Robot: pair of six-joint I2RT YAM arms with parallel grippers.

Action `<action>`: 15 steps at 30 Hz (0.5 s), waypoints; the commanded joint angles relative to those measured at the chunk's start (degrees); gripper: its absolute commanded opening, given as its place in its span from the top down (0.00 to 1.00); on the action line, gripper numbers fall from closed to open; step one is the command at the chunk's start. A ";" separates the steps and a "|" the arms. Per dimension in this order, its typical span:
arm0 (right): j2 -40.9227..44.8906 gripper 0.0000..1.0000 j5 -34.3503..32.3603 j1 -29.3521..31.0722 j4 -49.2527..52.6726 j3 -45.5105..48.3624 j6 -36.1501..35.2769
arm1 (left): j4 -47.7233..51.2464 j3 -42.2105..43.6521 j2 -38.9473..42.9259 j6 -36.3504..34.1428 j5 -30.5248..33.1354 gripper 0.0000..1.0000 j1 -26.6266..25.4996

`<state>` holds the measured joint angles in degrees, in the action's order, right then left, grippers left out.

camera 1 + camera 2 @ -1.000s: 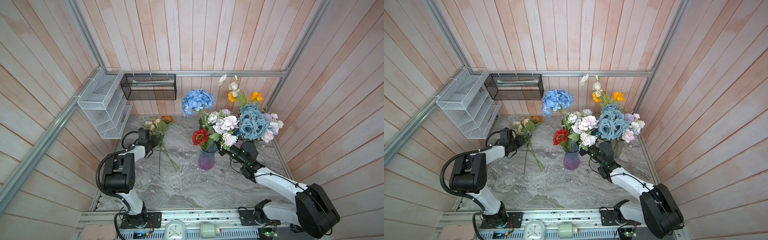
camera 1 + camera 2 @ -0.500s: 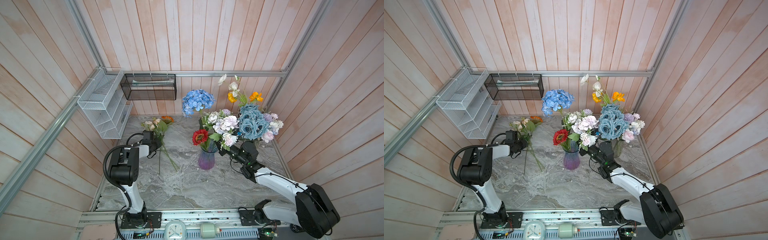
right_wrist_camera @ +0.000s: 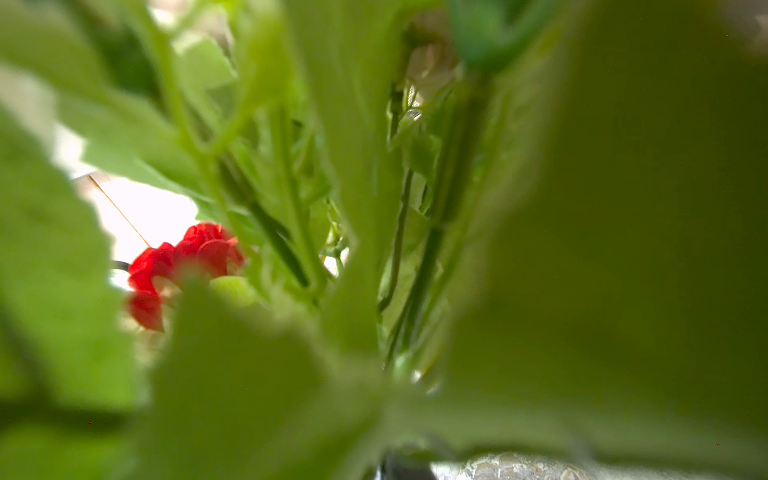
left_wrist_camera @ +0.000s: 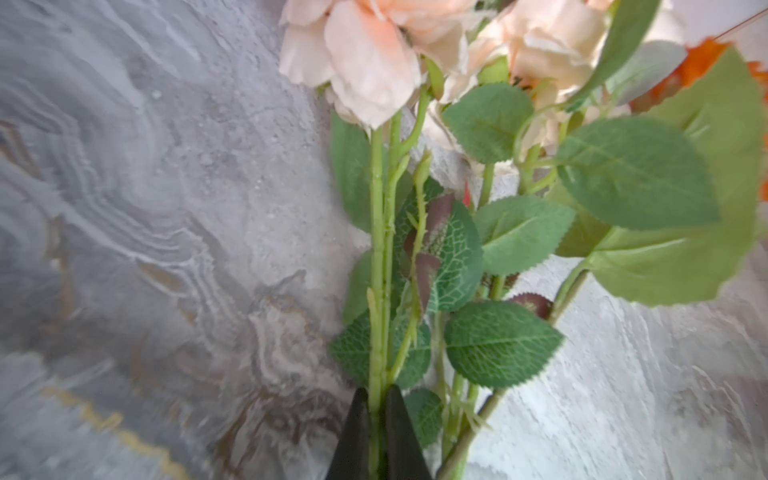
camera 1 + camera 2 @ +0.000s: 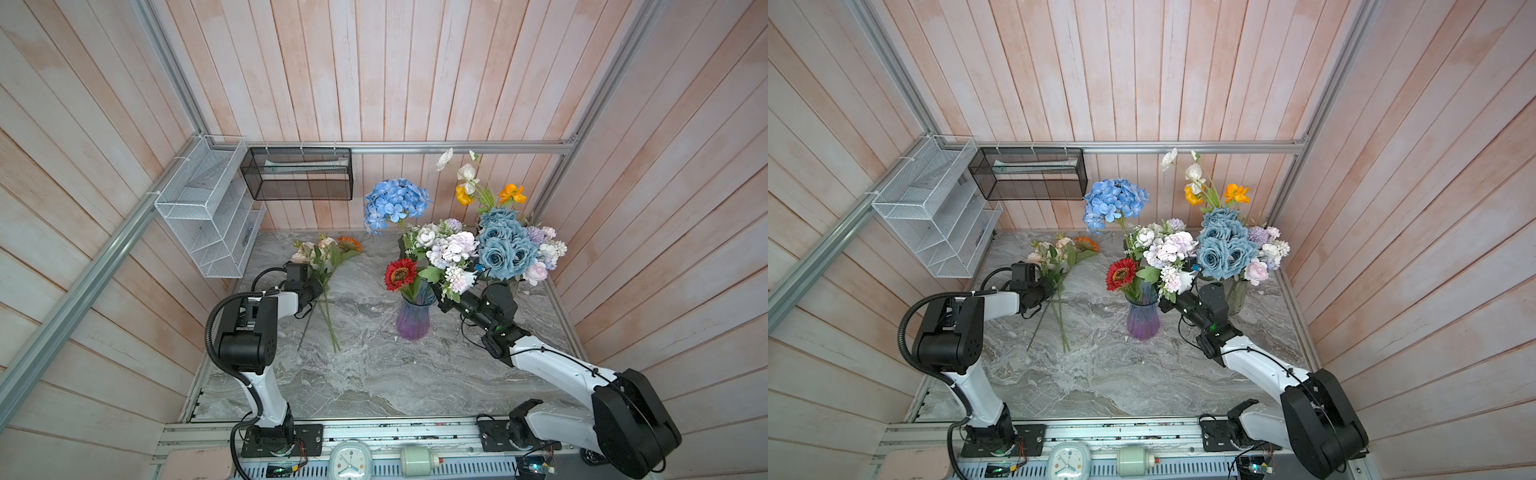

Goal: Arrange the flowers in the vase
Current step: 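Lower the left gripper and grasp a peach rose stem, then lift the peach rose high with the left gripper toward the vase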

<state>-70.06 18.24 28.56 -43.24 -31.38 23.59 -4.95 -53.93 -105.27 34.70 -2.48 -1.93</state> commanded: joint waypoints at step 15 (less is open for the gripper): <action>-0.16 0.87 0.84 -0.19 -1.37 -0.18 -0.14 | -6.13 11.39 24.22 4.69 4.45 1.00 -1.93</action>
<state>-70.06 18.28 28.56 -43.29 -31.38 23.62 -8.25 -44.27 -84.40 38.04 -0.78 -3.64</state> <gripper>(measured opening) 0.127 0.074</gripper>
